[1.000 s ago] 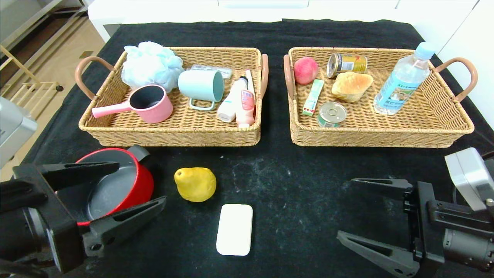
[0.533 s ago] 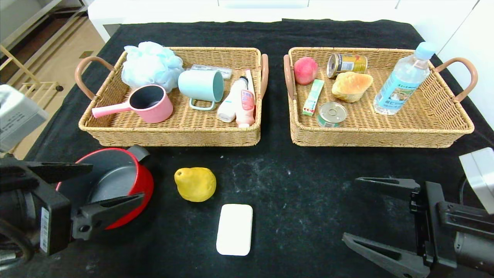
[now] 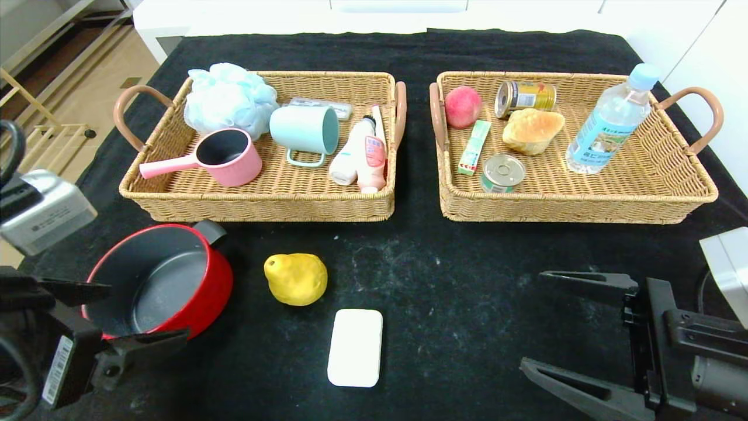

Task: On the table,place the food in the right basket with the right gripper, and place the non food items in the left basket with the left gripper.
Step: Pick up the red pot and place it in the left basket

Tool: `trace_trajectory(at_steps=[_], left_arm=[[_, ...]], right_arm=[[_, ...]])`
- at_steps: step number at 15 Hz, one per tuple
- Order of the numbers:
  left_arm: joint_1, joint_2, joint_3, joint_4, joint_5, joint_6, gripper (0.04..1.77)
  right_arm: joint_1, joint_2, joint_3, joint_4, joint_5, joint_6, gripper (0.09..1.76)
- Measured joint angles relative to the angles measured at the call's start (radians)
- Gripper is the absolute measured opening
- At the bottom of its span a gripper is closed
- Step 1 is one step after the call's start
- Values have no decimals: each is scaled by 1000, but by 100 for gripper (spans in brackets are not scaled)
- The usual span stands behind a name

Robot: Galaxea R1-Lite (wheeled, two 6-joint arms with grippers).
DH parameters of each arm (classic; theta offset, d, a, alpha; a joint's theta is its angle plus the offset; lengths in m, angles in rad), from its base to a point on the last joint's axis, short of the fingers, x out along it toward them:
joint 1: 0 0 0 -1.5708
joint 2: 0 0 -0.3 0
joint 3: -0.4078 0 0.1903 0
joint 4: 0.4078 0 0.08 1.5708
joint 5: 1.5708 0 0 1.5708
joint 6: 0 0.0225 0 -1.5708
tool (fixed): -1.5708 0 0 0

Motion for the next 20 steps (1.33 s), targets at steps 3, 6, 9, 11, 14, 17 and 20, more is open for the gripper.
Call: trace_trajectory(at_steps=[3,6,9,11,14,17,20], left_arm=[[11,41,24,-13,17,0,172],[37,79,32,-42,19,-1,172],[65,119,44,-90,17,-2,172],[76,150,60,-155,18,-7,172],[100,183,74,-171,20,-9,172],[129,202,84,-181,11,-10,172],[135,215,113,-227,9,-11,172]], right_arm=[[0,-1,0,0,0,0,171],[0,-6,1,0,1,1,171],[0,-9,1,-2,0,0,171],[0,-10,0,-1,0,0,171],[0,-11,0,0,-1,0,171],[0,-11,1,0,-1,0,171],[0,-11,1,-1,-2,-1,171]])
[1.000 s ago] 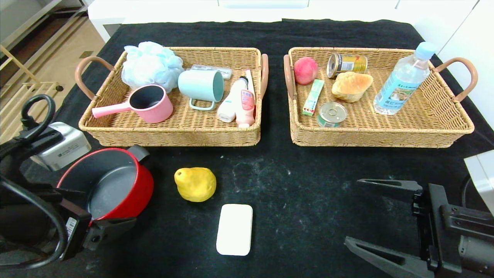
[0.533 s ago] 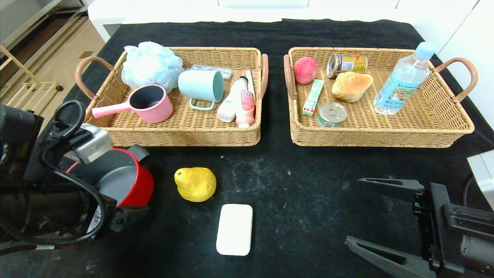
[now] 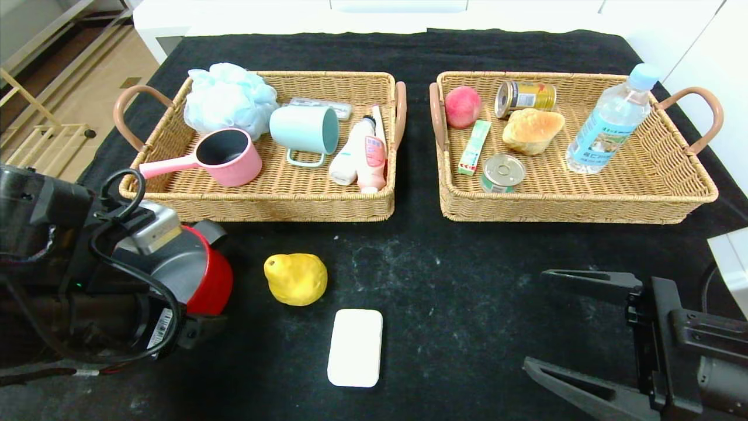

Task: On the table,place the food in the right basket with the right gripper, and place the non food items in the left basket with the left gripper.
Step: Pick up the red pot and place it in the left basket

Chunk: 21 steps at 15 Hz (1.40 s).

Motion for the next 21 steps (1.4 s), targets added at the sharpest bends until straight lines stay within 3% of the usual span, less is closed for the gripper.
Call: trace_trajectory(at_steps=[7,8,12,15,17,21], left_arm=[[19,43,38,-52,3,-1,172],[21,46,39,-51,2,2,164],[22,48,30,-50,5,3,102],[22,49,30,-49,4,4,73],[24,50,34,-52,4,2,19],[18,52,41,-51,2,2,19]], right_arm=[[-1,0,-1,1,-1,-1,171],[0,0,-1,1,-1,0,171],[0,2,0,0,-3,0,171],[0,4,0,1,-3,1,171],[0,6,0,1,-3,0,171],[0,11,1,1,-3,0,171]])
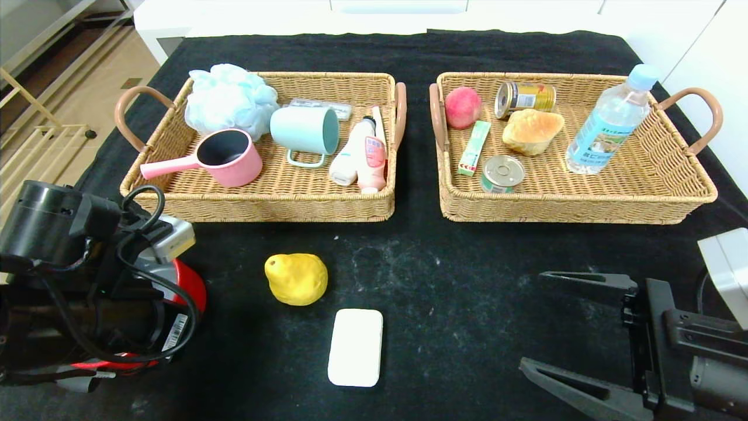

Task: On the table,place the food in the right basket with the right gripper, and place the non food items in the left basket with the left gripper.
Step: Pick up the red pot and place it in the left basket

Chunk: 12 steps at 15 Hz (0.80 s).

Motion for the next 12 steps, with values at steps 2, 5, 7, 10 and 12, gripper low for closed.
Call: trace_trajectory(at_steps=[2,5,7,10,12], left_arm=[[-1,0,1,0,0,0,19],[-3,1,2,0,0,-1,19],[-3,1,3,1,-1,-1,19],[-3,2,3,1,0,-2,19],[-4,3,3,1,0,-2,19]], right_arm=[[0,1,0,0,0,0,171],[0,1,0,0,0,0,171],[0,1,1,0,0,0,171],[0,2,1,0,0,0,171],[-1,6,1,0,0,-1,171]])
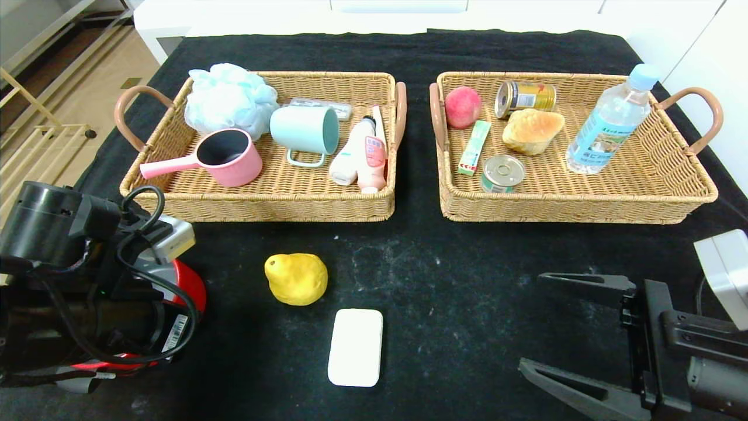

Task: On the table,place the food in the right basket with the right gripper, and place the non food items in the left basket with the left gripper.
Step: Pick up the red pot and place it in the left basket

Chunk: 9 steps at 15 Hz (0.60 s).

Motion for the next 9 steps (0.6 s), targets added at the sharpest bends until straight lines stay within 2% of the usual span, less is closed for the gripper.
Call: trace_trajectory(at_steps=[9], left_arm=[[-11,-71,-19,21,3,5,19]], right_arm=[[1,-2,-1,0,0,1,171]])
